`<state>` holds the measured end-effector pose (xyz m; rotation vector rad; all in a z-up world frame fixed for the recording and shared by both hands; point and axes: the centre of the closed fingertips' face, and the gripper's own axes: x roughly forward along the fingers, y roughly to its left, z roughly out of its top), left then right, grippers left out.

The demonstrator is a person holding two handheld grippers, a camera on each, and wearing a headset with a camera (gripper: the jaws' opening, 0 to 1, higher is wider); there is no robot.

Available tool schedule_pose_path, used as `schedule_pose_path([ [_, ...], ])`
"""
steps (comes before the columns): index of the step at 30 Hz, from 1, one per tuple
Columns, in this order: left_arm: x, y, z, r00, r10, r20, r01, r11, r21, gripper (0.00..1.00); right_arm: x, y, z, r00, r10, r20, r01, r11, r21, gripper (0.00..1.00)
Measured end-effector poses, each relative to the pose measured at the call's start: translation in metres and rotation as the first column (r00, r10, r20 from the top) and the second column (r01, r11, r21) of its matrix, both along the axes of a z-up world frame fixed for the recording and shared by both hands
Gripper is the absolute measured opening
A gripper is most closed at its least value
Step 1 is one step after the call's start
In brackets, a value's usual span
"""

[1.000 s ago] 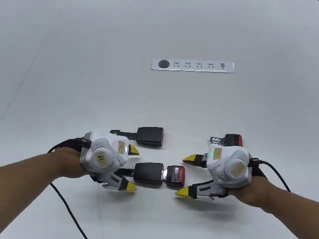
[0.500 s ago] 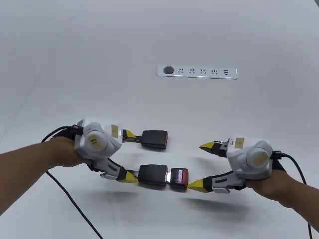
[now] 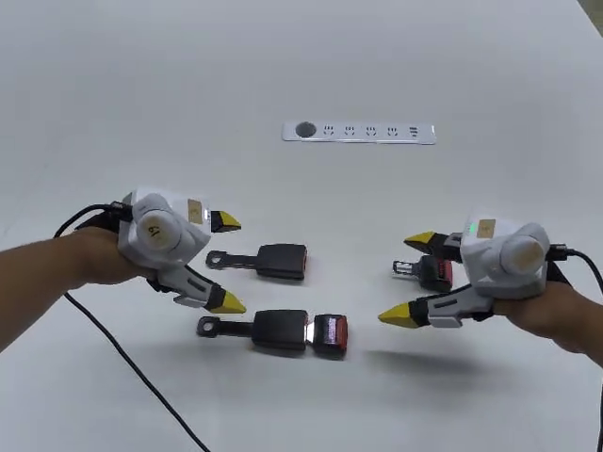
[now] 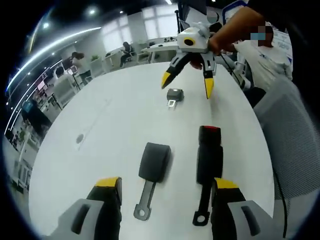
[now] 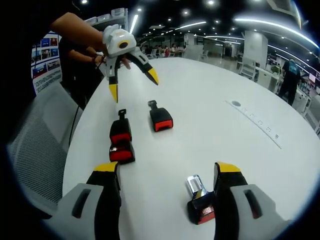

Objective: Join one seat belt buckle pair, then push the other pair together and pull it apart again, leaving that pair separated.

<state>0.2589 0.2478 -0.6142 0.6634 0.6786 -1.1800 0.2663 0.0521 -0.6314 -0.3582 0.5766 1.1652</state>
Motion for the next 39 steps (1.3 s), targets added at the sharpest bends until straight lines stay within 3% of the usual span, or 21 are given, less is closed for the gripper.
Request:
schedule_pose_path([
  [7, 0.01, -0.004, -0.003, 1.0, -0.01, 0.003, 0.01, 1.0, 0.003, 0.75, 0.015, -0.022, 0.002, 0.999, -0.034, -0.006, 0.034, 0.999, -0.025, 0.76],
  [15, 0.024, -0.01, -0.018, 0.999, -0.029, -0.018, 0.029, 1.0, 0.0, 0.75, 0.019, -0.044, -0.016, 0.997, -0.051, -0.062, 0.047, 0.997, -0.063, 0.74],
  [23, 0.027, -0.016, -0.035, 0.997, -0.068, -0.049, 0.069, 0.998, 0.016, 0.73, 0.023, -0.053, -0.029, 0.992, -0.061, -0.112, 0.052, 0.996, -0.076, 0.69],
  [31, 0.031, -0.02, -0.054, 0.993, -0.085, -0.078, 0.087, 0.996, 0.018, 0.71, 0.023, -0.058, -0.038, 0.992, -0.038, -0.118, 0.026, 0.994, -0.105, 0.68],
  [39, 0.032, -0.024, -0.058, 0.99, -0.087, -0.113, 0.088, 0.996, 0.005, 0.68, 0.02, -0.069, -0.05, 0.99, -0.021, -0.136, 0.001, 0.989, -0.145, 0.64],
])
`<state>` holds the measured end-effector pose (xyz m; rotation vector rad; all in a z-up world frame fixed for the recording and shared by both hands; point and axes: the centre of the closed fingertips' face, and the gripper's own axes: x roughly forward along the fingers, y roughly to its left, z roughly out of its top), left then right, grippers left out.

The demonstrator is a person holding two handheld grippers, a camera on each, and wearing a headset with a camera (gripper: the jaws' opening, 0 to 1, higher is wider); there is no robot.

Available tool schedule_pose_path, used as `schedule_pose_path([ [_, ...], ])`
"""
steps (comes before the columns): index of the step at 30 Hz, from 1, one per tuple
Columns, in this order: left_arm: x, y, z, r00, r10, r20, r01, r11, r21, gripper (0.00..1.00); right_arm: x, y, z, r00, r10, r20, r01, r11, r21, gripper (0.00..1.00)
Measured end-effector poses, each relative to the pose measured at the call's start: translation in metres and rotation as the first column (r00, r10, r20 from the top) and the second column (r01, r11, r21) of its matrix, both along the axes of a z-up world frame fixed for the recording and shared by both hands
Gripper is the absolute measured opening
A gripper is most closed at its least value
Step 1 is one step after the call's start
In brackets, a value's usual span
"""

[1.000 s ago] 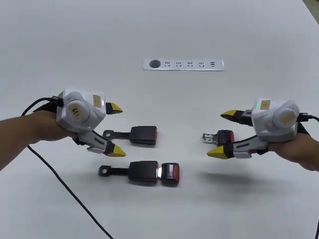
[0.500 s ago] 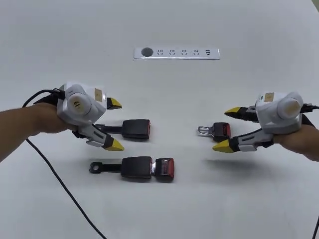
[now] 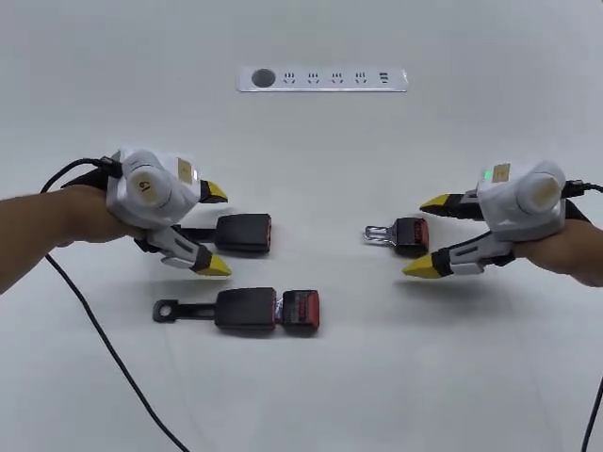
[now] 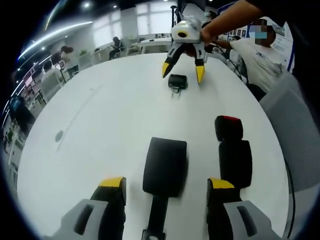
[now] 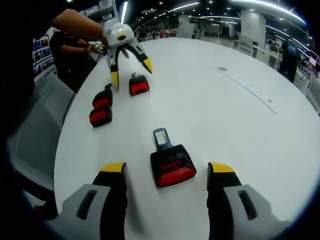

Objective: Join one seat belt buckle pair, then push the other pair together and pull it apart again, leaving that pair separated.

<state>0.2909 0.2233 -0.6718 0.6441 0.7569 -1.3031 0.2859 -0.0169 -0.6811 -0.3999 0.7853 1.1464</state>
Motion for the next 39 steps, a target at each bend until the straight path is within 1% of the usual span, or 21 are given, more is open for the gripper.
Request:
schedule_pose_path([
  [2, 0.001, -0.001, 0.0, 1.0, 0.007, -0.01, -0.007, 1.0, -0.007, 0.67, -0.007, -0.001, -0.002, 1.0, 0.022, -0.012, -0.022, 1.0, -0.019, 0.62],
  [4, 0.003, 0.001, -0.003, 1.0, 0.003, -0.003, -0.003, 1.0, 0.001, 0.64, -0.01, -0.003, -0.007, 0.999, 0.045, -0.005, -0.046, 0.998, -0.042, 0.62],
  [5, 0.002, 0.001, -0.003, 1.0, -0.007, -0.002, 0.007, 1.0, 0.006, 0.63, -0.007, -0.006, -0.006, 0.997, 0.069, 0.026, -0.068, 0.997, -0.047, 0.62],
  [6, 0.001, 0.001, -0.003, 1.0, -0.018, -0.006, 0.018, 1.0, 0.007, 0.61, -0.008, -0.006, -0.007, 0.999, 0.045, 0.006, -0.045, 0.999, -0.029, 0.61],
  [9, 0.0, 0.003, -0.009, 0.999, -0.04, -0.004, 0.04, 0.999, 0.031, 0.6, -0.002, -0.008, -0.008, 0.999, 0.04, 0.003, -0.04, 0.999, -0.024, 0.59],
  [12, 0.0, 0.002, -0.008, 0.999, -0.038, -0.011, 0.038, 0.999, 0.029, 0.58, -0.004, -0.002, -0.009, 0.998, 0.059, 0.012, -0.059, 0.998, -0.025, 0.59],
  [13, -0.002, 0.001, -0.008, 0.999, -0.045, -0.02, 0.045, 0.999, 0.021, 0.57, -0.005, -0.001, -0.009, 0.998, 0.061, 0.014, -0.06, 0.998, -0.025, 0.58],
  [18, 0.002, -0.001, -0.008, 0.999, -0.044, -0.018, 0.044, 0.999, 0.011, 0.55, -0.002, 0.003, -0.01, 0.998, 0.065, 0.017, -0.064, 0.998, -0.018, 0.55],
  [20, 0.004, -0.001, -0.009, 0.999, -0.038, -0.018, 0.038, 0.999, 0.011, 0.51, -0.001, 0.004, -0.011, 0.996, 0.082, 0.032, -0.081, 0.996, -0.029, 0.54],
  [21, 0.005, -0.001, -0.01, 0.999, -0.047, -0.018, 0.047, 0.999, 0.011, 0.47, 0.0, 0.004, -0.012, 0.996, 0.086, 0.039, -0.085, 0.996, -0.035, 0.52],
  [23, 0.004, -0.003, -0.012, 0.997, -0.072, -0.016, 0.072, 0.997, 0.014, 0.45, 0.0, 0.005, -0.011, 0.996, 0.085, 0.038, -0.084, 0.996, -0.04, 0.5],
  [25, 0.005, -0.002, -0.014, 0.997, -0.073, -0.017, 0.074, 0.997, 0.012, 0.45, -0.002, 0.007, -0.01, 0.995, 0.093, 0.038, -0.091, 0.995, -0.043, 0.49],
  [26, 0.006, -0.001, -0.014, 0.997, -0.073, -0.018, 0.073, 0.997, 0.012, 0.44, 0.0, 0.006, -0.011, 0.994, 0.098, 0.048, -0.096, 0.994, -0.054, 0.47],
  [28, 0.005, -0.002, -0.014, 0.997, -0.073, -0.018, 0.073, 0.997, 0.013, 0.36, 0.003, 0.006, -0.012, 0.993, 0.102, 0.058, -0.098, 0.993, -0.066, 0.43],
  [29, 0.005, -0.002, -0.015, 0.996, -0.085, -0.014, 0.085, 0.996, 0.016, 0.34, 0.004, 0.006, -0.012, 0.993, 0.101, 0.056, -0.097, 0.993, -0.067, 0.42],
  [31, 0.006, -0.001, -0.015, 0.997, -0.074, -0.017, 0.074, 0.997, 0.02, 0.34, 0.006, 0.005, -0.012, 0.993, 0.102, 0.063, -0.097, 0.992, -0.075, 0.38],
  [32, 0.007, -0.001, -0.015, 0.997, -0.076, -0.015, 0.076, 0.997, 0.021, 0.34, 0.008, 0.003, -0.013, 0.99, 0.116, 0.082, -0.108, 0.989, -0.096, 0.36],
  [33, 0.007, -0.001, -0.015, 0.997, -0.074, -0.016, 0.075, 0.997, 0.022, 0.34, 0.007, 0.004, -0.013, 0.992, 0.108, 0.064, -0.102, 0.991, -0.085, 0.35],
  [35, 0.007, -0.001, -0.016, 0.997, -0.07, -0.018, 0.071, 0.997, 0.027, 0.34, 0.006, 0.005, -0.012, 0.989, 0.13, 0.07, -0.123, 0.988, -0.096, 0.35],
  [37, 0.008, 0.0, -0.017, 0.998, -0.056, -0.026, 0.057, 0.998, 0.037, 0.34, 0.006, 0.005, -0.012, 0.99, 0.129, 0.062, -0.123, 0.988, -0.098, 0.35],
  [39, 0.008, 0.0, -0.017, 0.998, -0.051, -0.026, 0.052, 0.998, 0.044, 0.34, 0.005, 0.006, -0.01, 0.99, 0.131, 0.058, -0.124, 0.987, -0.105, 0.35],
])
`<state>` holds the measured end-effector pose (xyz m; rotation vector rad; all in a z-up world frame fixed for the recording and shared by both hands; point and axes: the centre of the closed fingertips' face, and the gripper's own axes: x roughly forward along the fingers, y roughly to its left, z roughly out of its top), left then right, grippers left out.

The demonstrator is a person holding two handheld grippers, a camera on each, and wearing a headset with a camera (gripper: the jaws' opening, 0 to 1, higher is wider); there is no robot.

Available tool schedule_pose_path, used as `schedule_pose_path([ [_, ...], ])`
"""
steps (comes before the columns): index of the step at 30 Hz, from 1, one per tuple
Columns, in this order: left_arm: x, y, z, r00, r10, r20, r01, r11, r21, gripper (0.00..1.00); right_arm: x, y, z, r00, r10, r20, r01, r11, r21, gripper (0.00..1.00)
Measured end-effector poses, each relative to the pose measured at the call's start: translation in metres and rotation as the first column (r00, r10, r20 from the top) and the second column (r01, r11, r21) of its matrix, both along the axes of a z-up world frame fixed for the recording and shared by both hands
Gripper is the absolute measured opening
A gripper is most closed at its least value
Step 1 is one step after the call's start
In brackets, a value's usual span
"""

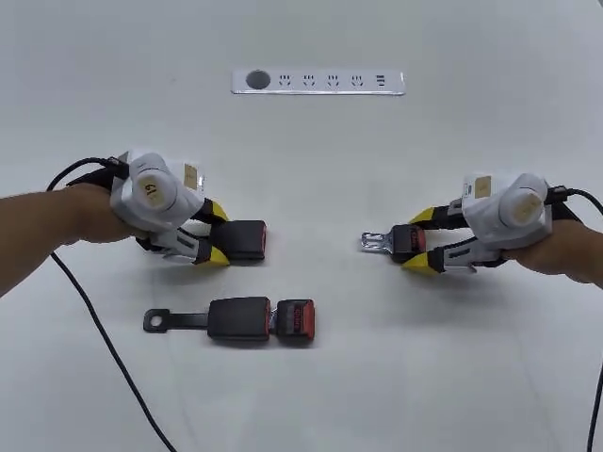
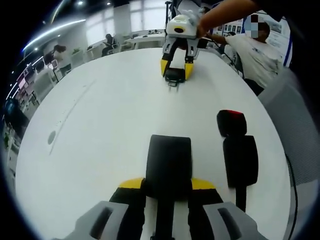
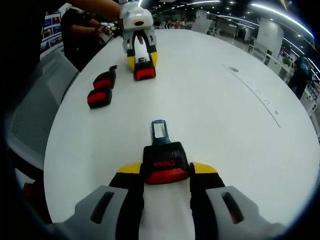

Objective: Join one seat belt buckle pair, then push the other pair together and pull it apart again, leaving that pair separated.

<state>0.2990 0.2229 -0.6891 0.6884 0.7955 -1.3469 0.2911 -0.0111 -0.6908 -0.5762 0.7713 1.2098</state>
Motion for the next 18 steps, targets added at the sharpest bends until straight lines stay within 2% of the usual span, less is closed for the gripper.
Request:
schedule_pose_path([
  [8, -0.0022, -0.0028, 0.0005, 1.0, 0.029, -0.004, -0.029, 0.999, 0.017, 0.33, 0.0036, -0.0019, -0.0036, 1.0, 0.015, -0.009, -0.015, 0.999, -0.03, 0.34],
  [14, -0.0032, -0.0042, 0.0017, 1.0, 0.026, -0.003, -0.026, 0.999, 0.024, 0.33, 0.002, -0.0029, -0.0019, 1.0, 0.009, -0.017, -0.01, 1.0, -0.029, 0.34],
  [18, -0.0031, -0.0043, 0.0022, 1.0, 0.024, -0.004, -0.024, 0.999, 0.026, 0.33, 0.0009, 0.0057, -0.0003, 1.0, 0.024, -0.014, -0.024, 1.0, -0.016, 0.34],
])
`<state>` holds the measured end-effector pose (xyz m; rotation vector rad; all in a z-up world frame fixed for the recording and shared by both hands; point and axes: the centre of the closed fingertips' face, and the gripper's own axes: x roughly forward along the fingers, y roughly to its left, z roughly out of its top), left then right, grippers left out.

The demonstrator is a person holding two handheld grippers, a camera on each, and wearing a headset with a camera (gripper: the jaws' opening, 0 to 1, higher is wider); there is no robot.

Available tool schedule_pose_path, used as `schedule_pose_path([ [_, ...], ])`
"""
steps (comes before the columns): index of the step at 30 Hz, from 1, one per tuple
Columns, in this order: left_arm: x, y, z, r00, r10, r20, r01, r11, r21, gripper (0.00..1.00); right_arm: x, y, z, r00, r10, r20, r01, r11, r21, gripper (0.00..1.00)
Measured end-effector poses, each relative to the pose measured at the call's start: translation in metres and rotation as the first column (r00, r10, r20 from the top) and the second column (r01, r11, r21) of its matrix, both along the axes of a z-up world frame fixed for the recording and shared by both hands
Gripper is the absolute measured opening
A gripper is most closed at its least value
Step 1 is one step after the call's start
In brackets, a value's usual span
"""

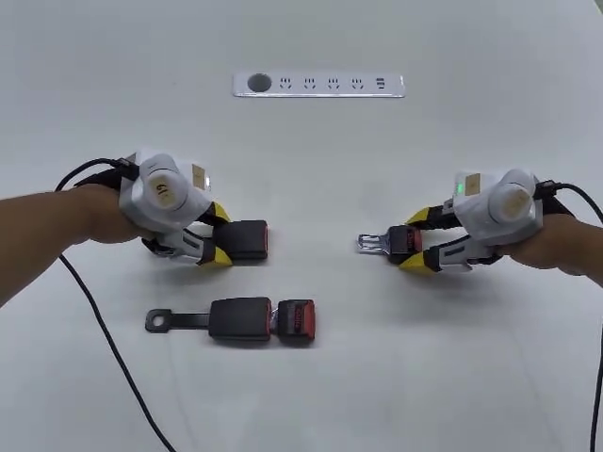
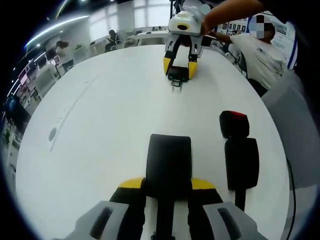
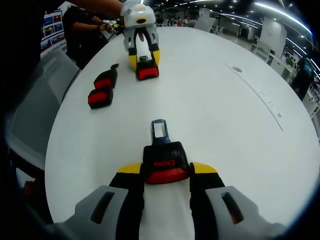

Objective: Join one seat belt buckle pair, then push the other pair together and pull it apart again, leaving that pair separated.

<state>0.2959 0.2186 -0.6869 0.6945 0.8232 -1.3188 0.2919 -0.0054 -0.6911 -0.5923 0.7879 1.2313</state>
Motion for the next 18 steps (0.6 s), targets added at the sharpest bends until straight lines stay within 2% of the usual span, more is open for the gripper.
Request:
schedule_pose_path([
  [5, 0.001, 0.001, -0.001, 1.0, -0.008, -0.003, 0.008, 1.0, 0.006, 0.33, 0.007, 0.013, -0.002, 1.0, 0.024, 0.002, -0.024, 1.0, 0.014, 0.34],
  [18, 0.002, 0.002, -0.002, 1.0, -0.005, -0.005, 0.005, 1.0, 0.01, 0.33, -0.001, 0.055, -0.001, 0.998, 0.055, -0.003, -0.055, 0.996, 0.07, 0.34],
])
